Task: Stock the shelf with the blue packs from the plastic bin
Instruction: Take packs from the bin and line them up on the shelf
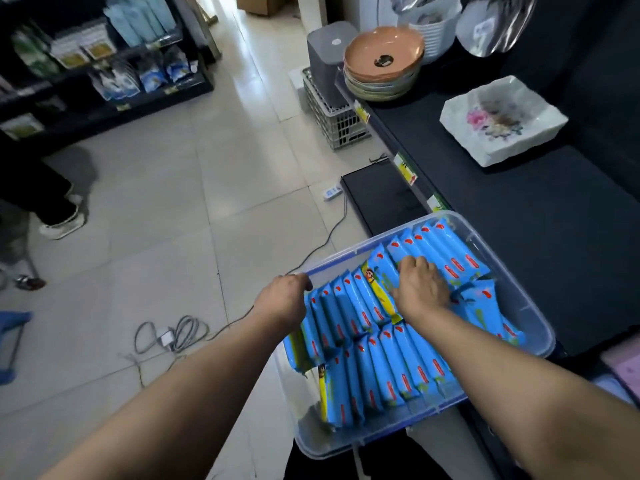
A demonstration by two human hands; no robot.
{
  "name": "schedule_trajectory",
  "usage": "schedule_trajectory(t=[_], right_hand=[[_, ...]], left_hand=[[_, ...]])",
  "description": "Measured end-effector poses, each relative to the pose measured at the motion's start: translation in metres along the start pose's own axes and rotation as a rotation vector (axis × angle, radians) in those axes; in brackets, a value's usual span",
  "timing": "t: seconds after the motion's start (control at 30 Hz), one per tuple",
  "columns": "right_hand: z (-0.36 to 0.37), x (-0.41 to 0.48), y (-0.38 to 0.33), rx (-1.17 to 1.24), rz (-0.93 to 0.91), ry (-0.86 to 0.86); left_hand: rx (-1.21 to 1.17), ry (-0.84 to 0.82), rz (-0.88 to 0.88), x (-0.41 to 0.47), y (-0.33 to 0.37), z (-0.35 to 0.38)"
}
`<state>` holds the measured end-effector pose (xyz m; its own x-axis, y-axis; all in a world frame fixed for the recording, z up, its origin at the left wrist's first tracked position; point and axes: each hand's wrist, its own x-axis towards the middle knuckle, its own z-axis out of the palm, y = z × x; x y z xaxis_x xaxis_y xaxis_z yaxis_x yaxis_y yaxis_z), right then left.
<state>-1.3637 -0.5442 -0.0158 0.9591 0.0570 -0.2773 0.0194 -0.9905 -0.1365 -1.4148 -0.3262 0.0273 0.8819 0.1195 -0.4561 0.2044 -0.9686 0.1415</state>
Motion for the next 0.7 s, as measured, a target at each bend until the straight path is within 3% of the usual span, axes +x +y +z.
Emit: schedule_trajectory(t=[0.2, 0.47, 0.57, 0.7], right_hand=[[0.001, -0.031, -0.001, 0.182, 0.041, 0.014], [-0.009, -0.084, -0.002, 0.171, 0.055, 0.067], [-0.014, -0.098, -0.018, 0.212, 0.097, 0.119], [-0.019, -0.113, -0.033, 0.203, 0.128, 0.186]], left_hand=[[0.194, -0.116, 0.213, 0.02, -0.01, 0.002], [0.6, -0.564, 0.57, 0.041, -0.017, -0.007], [0.812, -0.489, 0.702, 0.04, -0.017, -0.008], [0.902, -0.349, 0.883, 0.04, -0.027, 0.003]])
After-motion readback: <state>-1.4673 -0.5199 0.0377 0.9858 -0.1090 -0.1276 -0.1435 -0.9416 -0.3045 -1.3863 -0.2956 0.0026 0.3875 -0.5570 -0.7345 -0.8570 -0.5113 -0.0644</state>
